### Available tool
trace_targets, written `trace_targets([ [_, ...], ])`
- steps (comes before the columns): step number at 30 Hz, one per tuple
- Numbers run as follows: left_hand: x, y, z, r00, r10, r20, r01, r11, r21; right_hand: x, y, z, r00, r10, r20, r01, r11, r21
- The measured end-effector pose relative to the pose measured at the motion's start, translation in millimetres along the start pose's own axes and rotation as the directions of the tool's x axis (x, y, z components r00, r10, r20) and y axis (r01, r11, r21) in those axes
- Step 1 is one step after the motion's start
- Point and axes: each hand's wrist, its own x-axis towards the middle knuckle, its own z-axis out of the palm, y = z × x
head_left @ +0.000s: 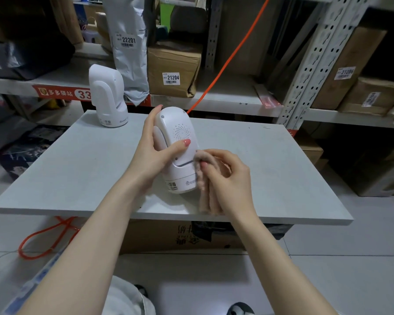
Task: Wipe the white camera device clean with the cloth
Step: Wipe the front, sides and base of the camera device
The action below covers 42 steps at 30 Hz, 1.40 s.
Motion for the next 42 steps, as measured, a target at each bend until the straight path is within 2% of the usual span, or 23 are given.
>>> trace_targets([
  [2,-0.2,0.5,2.3,1.0,0.017,0.018,-0.017,1.0,0.022,3.0,3.8,-2.9,0.987,0.162,-0.02,-0.159,0.979,0.128],
  [4,-0.5,0.3,5.0,0.999,0.035,0.02,-0.036,0.998,0.042,0.3,5.6,0.5,0.98,0.184,-0.07,-0.175,0.978,0.116],
  [6,0.2,-1.0,7.0,0.999,0.051,-0.002,-0.051,0.997,0.05,-5.7,3.5,6.3,0.991,0.035,-0.128,-0.04,0.998,-0.04],
  [8,1.3,-3.0,7.9,0.998,0.05,-0.045,-0.048,0.998,0.039,-11.9,1.6,10.7,0.975,-0.195,-0.103,0.176,0.969,-0.172],
  [11,3.9,-6.5,5.5,0.994,0.043,-0.1,-0.041,0.999,0.026,-20.0,9.8,16.9,0.868,-0.493,0.052,0.485,0.823,-0.296],
  [14,5.6,-9.2,1.4,0.995,0.014,-0.096,-0.013,1.0,0.006,-22.8,17.5,21.3,0.761,-0.629,0.155,0.63,0.663,-0.404],
  [16,5.6,-10.2,0.1,0.996,-0.003,-0.094,0.001,1.0,-0.026,-19.7,20.2,19.1,0.783,-0.611,0.12,0.608,0.708,-0.359],
  [18,5.3,-10.0,-0.2,0.993,-0.028,-0.113,0.02,0.997,-0.076,-15.1,20.6,15.1,0.844,-0.534,0.051,0.525,0.804,-0.278],
  [20,6.3,-10.0,0.2,0.989,-0.071,-0.133,0.052,0.988,-0.142,-11.4,17.7,11.7,0.929,-0.367,-0.04,0.352,0.914,-0.202],
  [22,7.8,-10.3,0.3,0.985,-0.11,-0.136,0.083,0.978,-0.192,-8.4,12.0,10.7,0.988,-0.118,-0.104,0.11,0.991,-0.082],
  [24,8.2,-10.8,1.2,0.983,-0.131,-0.132,0.099,0.969,-0.229,-5.7,9.2,9.5,0.988,0.116,-0.102,-0.109,0.991,0.074],
  [26,6.5,-10.8,2.9,0.984,-0.12,-0.132,0.088,0.969,-0.229,-5.3,6.5,7.6,0.976,0.195,-0.093,-0.186,0.977,0.104],
  [31,3.1,-9.3,7.2,0.994,-0.07,-0.078,0.059,0.989,-0.139,-10.6,4.8,7.0,0.992,0.042,-0.116,-0.057,0.989,-0.135],
  [35,-1.4,-8.0,4.3,0.998,-0.049,0.04,0.05,0.998,-0.024,-8.1,10.1,1.6,0.989,0.071,-0.127,-0.09,0.985,-0.146],
  [37,-2.6,-7.8,3.1,0.998,-0.039,0.055,0.038,0.999,0.02,-9.0,10.8,0.9,0.99,0.061,-0.126,-0.08,0.985,-0.152],
  [39,-2.3,-7.4,4.2,1.0,0.003,0.014,-0.004,0.998,0.055,-11.6,9.1,2.4,0.992,-0.041,-0.119,0.018,0.981,-0.192],
  [41,-2.3,-7.6,6.6,0.998,0.042,-0.045,-0.038,0.996,0.079,-14.4,8.2,3.7,0.966,-0.25,-0.068,0.222,0.934,-0.281],
  [42,-1.6,-8.0,6.7,0.996,0.041,-0.075,-0.035,0.996,0.078,-15.3,9.1,4.8,0.93,-0.367,-0.011,0.342,0.878,-0.335],
])
